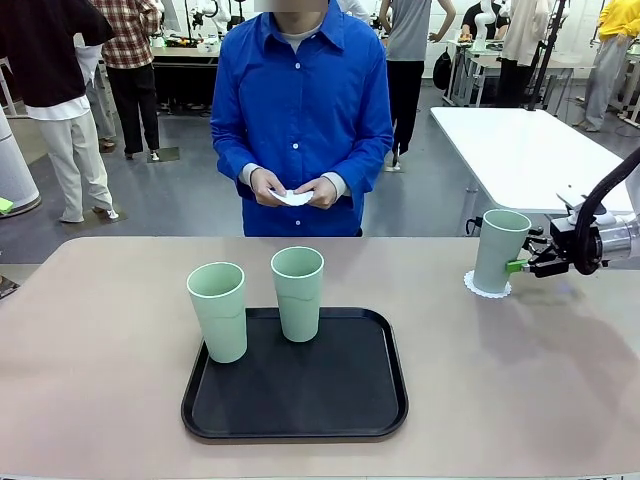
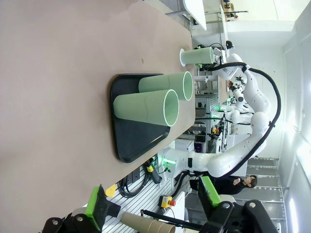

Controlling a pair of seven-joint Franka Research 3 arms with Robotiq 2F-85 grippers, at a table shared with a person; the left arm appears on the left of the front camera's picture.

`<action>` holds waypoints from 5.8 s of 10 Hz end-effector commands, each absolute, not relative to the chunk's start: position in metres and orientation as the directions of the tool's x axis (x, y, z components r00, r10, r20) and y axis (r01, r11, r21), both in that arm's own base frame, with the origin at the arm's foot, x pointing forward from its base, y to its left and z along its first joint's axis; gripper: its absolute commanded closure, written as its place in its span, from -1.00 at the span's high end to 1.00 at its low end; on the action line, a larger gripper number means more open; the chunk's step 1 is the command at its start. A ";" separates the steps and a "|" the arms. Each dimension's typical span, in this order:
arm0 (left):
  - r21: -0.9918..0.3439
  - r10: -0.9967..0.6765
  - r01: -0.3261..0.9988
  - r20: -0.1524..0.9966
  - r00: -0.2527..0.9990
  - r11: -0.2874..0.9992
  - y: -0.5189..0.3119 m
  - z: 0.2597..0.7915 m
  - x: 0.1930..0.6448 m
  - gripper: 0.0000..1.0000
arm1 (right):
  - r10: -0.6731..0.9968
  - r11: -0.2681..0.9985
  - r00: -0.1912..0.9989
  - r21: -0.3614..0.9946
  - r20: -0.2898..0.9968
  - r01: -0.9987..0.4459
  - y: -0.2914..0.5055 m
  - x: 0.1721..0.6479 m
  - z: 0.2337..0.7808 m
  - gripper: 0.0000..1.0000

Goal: Place coasters on the table and set cups on them.
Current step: Pick up one Reusable plastic cup and place it on a coaster set by the human, then take one Reusable plastic cup from the Flat Tray and place it on a coaster set by the human.

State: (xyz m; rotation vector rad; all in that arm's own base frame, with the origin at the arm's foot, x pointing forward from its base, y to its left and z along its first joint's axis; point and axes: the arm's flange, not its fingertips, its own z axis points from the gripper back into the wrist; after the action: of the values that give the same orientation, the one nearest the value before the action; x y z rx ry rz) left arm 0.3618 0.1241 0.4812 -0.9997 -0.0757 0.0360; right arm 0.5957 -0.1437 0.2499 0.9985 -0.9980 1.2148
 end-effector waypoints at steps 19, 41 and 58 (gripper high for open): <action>-0.844 0.068 0.011 0.055 0.996 0.536 0.125 0.483 0.360 1.00 | 0.422 0.649 0.543 0.175 0.726 -0.740 -0.171 0.450 0.374 1.00; -0.844 0.068 0.011 0.055 0.996 0.536 0.125 0.483 0.360 1.00 | 0.513 0.742 0.657 0.099 0.552 -0.663 -0.103 0.410 0.420 1.00; -0.844 0.068 0.011 0.055 0.996 0.536 0.125 0.483 0.360 1.00 | 0.496 0.825 0.826 0.152 0.268 -0.544 -0.098 0.368 0.438 1.00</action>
State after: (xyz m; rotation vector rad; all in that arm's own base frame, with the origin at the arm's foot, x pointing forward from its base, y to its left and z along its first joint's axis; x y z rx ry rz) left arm 0.3618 0.1239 0.4812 -0.9994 -0.0755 0.0360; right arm 0.3964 -0.1073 0.4159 0.2544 -0.3700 0.6088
